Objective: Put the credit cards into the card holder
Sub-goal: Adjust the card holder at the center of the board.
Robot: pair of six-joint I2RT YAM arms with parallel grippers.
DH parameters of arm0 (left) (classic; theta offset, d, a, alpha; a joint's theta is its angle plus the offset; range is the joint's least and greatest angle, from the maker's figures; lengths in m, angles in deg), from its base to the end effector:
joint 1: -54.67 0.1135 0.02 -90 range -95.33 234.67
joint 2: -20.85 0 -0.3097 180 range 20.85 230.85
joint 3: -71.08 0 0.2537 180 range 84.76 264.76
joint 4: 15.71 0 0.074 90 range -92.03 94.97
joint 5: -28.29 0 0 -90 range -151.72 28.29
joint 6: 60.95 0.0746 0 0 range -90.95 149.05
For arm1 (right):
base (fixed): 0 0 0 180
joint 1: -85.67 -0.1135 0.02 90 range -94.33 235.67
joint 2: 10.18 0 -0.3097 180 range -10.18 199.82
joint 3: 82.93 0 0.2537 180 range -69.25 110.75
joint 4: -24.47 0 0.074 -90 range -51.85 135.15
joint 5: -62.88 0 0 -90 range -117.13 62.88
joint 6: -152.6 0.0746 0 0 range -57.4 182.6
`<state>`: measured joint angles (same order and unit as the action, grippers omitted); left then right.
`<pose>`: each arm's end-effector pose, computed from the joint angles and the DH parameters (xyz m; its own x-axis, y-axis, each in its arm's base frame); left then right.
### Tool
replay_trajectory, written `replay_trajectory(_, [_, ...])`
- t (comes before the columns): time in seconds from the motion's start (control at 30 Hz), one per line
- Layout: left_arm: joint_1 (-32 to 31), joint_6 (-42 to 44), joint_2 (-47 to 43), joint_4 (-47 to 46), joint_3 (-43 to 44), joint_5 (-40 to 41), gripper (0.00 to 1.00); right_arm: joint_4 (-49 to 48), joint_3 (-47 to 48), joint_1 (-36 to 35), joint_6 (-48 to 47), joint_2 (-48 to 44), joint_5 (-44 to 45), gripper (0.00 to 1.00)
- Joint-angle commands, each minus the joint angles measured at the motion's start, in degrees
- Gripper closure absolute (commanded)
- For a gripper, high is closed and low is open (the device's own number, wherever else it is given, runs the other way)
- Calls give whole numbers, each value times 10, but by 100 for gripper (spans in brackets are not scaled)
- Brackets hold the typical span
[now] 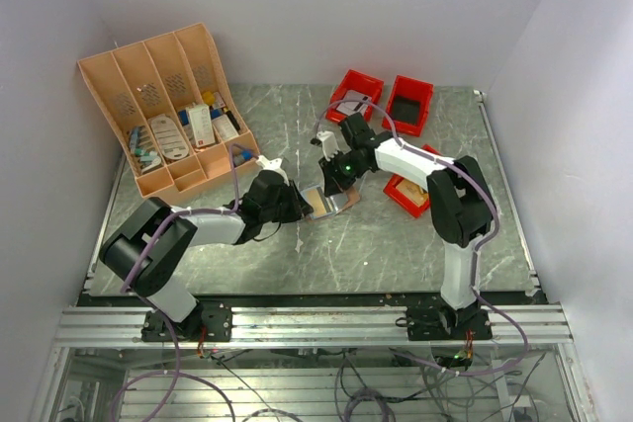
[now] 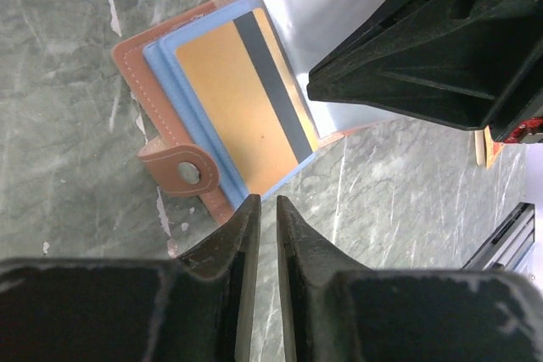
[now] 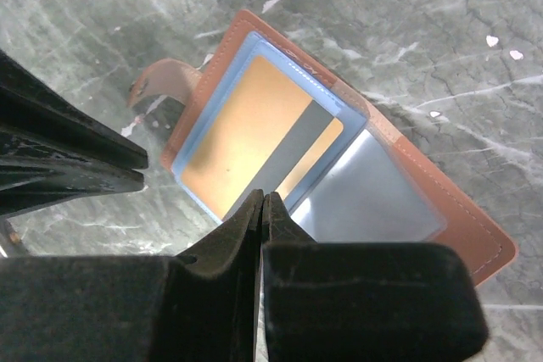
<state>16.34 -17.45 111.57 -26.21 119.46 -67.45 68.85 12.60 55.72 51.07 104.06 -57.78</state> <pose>0.2600 -0.2151 0.1741 -0.7808 -0.3027 -0.5465 0.1705 0.7383 -0.6525 0.3709 0.2576 0.1913 -0.6312 -0.5621 -0.5343 -0.7712 0.5284 0.3551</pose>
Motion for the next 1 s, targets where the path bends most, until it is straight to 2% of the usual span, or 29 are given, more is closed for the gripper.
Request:
replay_trajectory(0.0, [5, 4, -5, 17, 3, 19, 76, 3, 2, 0, -1, 32, 18, 100])
replay_trajectory(0.47, [6, 12, 25, 43, 22, 29, 75, 24, 15, 0, -7, 76, 52, 100])
replay_trajectory(0.57, [6, 13, 17, 52, 22, 43, 78, 27, 16, 0, -8, 78, 49, 100])
replay_trajectory(0.73, [7, 19, 15, 60, 30, 46, 81, 25, 17, 5, -10, 58, 10, 100])
replay_trajectory(0.97, [7, 16, 2, 52, 22, 46, 81, 3, -3, 37, -1, 19, -76, 87])
